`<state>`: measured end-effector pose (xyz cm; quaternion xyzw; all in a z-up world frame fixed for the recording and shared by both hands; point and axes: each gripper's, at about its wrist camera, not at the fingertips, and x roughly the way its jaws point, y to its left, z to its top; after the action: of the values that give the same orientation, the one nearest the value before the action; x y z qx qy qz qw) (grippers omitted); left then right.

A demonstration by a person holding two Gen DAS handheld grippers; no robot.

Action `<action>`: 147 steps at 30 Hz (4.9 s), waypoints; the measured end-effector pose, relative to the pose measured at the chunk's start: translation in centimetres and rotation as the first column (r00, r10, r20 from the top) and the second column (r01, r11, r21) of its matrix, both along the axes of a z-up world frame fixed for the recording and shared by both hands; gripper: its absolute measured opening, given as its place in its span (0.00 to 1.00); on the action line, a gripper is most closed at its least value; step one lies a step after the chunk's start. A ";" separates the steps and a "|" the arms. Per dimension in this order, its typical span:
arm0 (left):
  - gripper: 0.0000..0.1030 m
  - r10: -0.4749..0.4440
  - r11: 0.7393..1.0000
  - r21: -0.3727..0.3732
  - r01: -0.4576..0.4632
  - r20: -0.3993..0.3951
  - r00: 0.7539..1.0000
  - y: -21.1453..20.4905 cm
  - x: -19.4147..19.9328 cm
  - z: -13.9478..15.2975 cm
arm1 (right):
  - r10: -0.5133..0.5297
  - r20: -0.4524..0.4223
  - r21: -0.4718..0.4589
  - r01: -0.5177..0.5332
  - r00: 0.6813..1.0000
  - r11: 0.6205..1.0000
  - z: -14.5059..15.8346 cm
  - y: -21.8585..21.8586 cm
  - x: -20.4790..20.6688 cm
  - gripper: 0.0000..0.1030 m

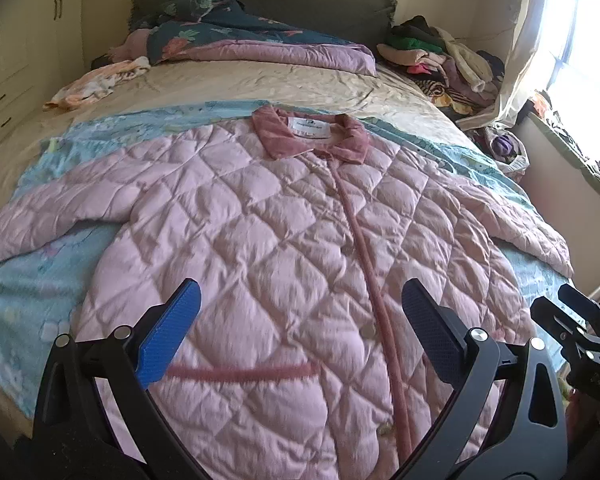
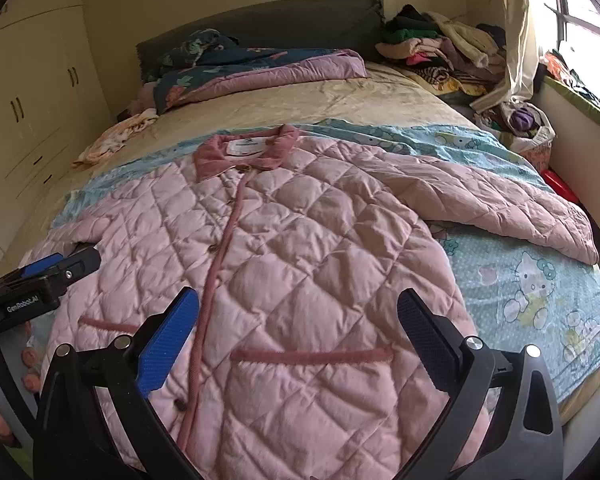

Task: Fold large clothes
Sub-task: 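Reach the right tool to the jacket sleeve cuff and close on it, then lift the held sleeve with the right tool and carry it across the jacket front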

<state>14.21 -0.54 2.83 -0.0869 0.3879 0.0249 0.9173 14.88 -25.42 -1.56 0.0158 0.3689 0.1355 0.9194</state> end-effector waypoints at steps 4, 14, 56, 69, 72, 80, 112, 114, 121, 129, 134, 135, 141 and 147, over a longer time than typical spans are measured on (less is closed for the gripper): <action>0.91 -0.005 1.000 -0.010 0.005 -0.008 1.000 0.2 2.0 0.2 | -0.039 -0.010 0.019 0.040 0.999 0.999 0.1 -1.2 2.0 0.96; 0.91 -0.019 1.000 -0.014 0.018 -0.039 0.999 -0.8 7.2 0.3 | -0.170 -0.008 0.037 0.170 0.985 0.985 0.3 -5.0 7.0 0.96; 0.91 -0.023 1.000 -0.001 0.023 -0.111 0.994 -7.7 19.0 -4.2 | -0.670 -0.258 0.193 0.717 0.696 0.670 -9.4 -29.1 17.9 0.96; 0.91 0.011 1.000 0.029 -0.007 -0.141 0.990 -5.5 21.2 -4.7 | -0.757 -0.364 0.322 0.836 0.542 0.444 -12.9 -38.4 18.9 0.90; 0.91 0.014 1.000 0.017 -0.012 -0.141 0.990 -4.9 21.2 -4.6 | -0.770 -0.367 0.344 0.846 0.521 0.408 -13.4 -39.5 18.6 0.76; 0.91 0.034 0.999 0.039 -0.029 -0.128 0.991 -3.8 20.6 -3.4 | -0.755 -0.259 0.431 0.771 0.603 0.468 -11.0 -38.9 18.2 0.24; 0.91 0.043 0.999 0.029 -0.043 -0.002 0.999 2.4 17.4 6.1 | -0.338 0.352 0.175 0.293 0.873 0.940 11.5 -15.6 17.0 0.15; 0.91 0.048 0.999 0.023 -0.048 0.007 0.999 3.1 17.1 6.4 | -0.313 0.363 0.163 0.271 0.878 0.949 11.9 -14.4 16.8 0.15; 0.91 0.072 0.997 -0.032 -0.072 0.014 0.997 5.7 16.1 6.4 | -0.211 0.390 0.125 0.176 0.896 0.976 13.2 -9.0 16.5 0.15; 0.91 0.086 0.994 -0.074 -0.085 0.012 0.996 7.7 15.6 6.1 | -0.117 0.416 0.074 0.094 0.902 0.993 13.6 -2.8 16.7 0.15; 0.91 0.095 0.991 -0.092 -0.093 0.022 0.995 8.9 15.4 6.4 | -0.060 0.413 0.057 0.040 0.909 0.998 13.1 0.4 17.0 0.15; 0.91 0.098 0.991 -0.095 -0.095 0.025 0.995 9.1 15.4 6.4 | -0.043 0.409 0.051 0.025 0.912 0.998 12.9 1.2 17.1 0.15; 0.91 0.098 0.982 -0.164 -0.094 0.017 0.995 10.6 15.2 5.7 | 0.043 0.385 0.010 -0.051 0.922 0.999 11.0 5.0 17.3 0.15; 0.91 0.106 0.979 -0.175 -0.103 0.005 0.994 11.4 15.2 4.8 | 0.129 0.353 -0.023 -0.130 0.927 0.991 8.6 8.3 17.5 0.15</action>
<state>29.43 10.88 7.61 -0.1872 0.3767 0.0384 0.9064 32.40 -17.12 7.01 -0.0326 0.1977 0.1966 0.9598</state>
